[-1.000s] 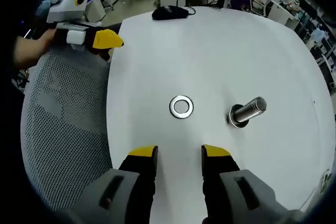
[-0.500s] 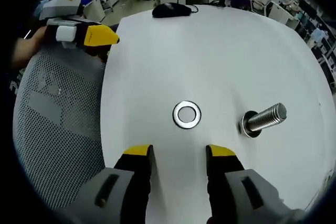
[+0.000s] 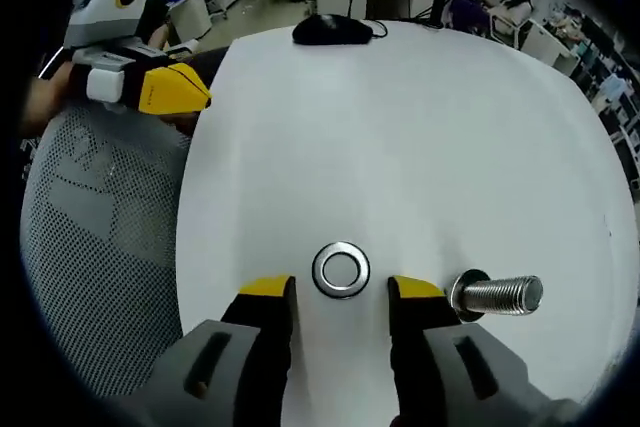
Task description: Place the washer onto the threaded stud by aligning its center hole with the stud, sliding it down to the base, and recovering from edge contact or off-axis alignment until the washer reaches the visible bottom stop.
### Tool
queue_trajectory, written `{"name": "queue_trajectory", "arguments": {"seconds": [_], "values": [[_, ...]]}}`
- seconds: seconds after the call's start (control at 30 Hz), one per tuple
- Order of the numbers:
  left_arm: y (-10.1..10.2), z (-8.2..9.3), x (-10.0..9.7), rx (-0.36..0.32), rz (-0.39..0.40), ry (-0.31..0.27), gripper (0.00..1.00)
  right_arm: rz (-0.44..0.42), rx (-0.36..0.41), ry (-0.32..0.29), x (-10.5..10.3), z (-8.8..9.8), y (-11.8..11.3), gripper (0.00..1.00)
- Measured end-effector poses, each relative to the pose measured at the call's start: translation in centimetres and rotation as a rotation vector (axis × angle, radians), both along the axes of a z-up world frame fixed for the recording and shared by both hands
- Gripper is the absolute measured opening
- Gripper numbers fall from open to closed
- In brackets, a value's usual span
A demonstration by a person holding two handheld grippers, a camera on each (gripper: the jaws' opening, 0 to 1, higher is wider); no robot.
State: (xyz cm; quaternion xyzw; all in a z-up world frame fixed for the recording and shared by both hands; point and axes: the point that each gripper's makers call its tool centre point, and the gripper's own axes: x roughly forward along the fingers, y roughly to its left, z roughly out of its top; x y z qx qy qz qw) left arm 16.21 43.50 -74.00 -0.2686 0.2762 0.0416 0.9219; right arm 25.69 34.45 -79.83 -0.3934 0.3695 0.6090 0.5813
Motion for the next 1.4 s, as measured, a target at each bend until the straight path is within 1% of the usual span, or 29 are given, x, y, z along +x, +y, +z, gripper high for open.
{"name": "queue_trajectory", "arguments": {"seconds": [0.13,0.23,0.27,0.4,0.53,0.6,0.63,0.67,0.77,0.9,1.0,1.13,1.4], "values": [[-0.1,0.0,0.0,-0.001,-0.005,0.004,0.0,-0.003,0.001,-0.001,0.0,0.1,0.3,0.31],[0.0,-0.1,0.0,-0.002,-0.003,0.002,0.0,0.004,-0.019,-0.006,-0.3,0.1,0.5,0.26],[0.0,-0.1,0.0,-0.001,-0.003,0.003,0.0,0.014,-0.03,-0.02,-0.3,0.0,0.4,0.26],[0.0,0.0,0.0,-0.001,-0.002,0.003,0.0,-0.014,-0.011,-0.011,-0.1,0.1,0.2,0.24],[0.0,0.0,0.1,0.001,-0.001,0.001,0.0,-0.015,0.006,-0.01,-0.1,0.0,0.3,0.23],[0.0,-0.1,0.1,0.001,-0.002,0.002,0.0,-0.008,0.032,-0.014,-0.2,0.2,0.5,0.22],[0.0,-0.1,0.1,0.001,-0.002,0.002,0.0,0.009,0.046,-0.015,-0.4,0.2,0.6,0.22],[0.0,-0.1,0.1,0.001,-0.002,0.002,0.0,0.02,0.048,-0.021,-0.3,0.2,0.6,0.22],[0.0,0.0,0.1,0.001,-0.003,0.001,0.0,-0.005,0.041,-0.014,0.1,0.3,0.3,0.22],[0.0,0.0,0.1,0.003,-0.004,0.0,0.0,-0.008,0.042,-0.018,0.5,0.6,-0.1,0.22],[0.0,0.0,0.1,0.003,-0.005,-0.001,0.0,-0.011,0.047,-0.011,0.5,1.0,-0.2,0.22],[0.0,0.0,0.1,0.002,-0.006,0.0,0.0,0.002,0.046,-0.031,0.8,1.6,-0.3,0.22],[-0.1,-0.1,0.0,0.003,-0.008,0.004,0.0,0.015,0.055,-0.048,1.1,3.1,-0.1,0.22]]}}
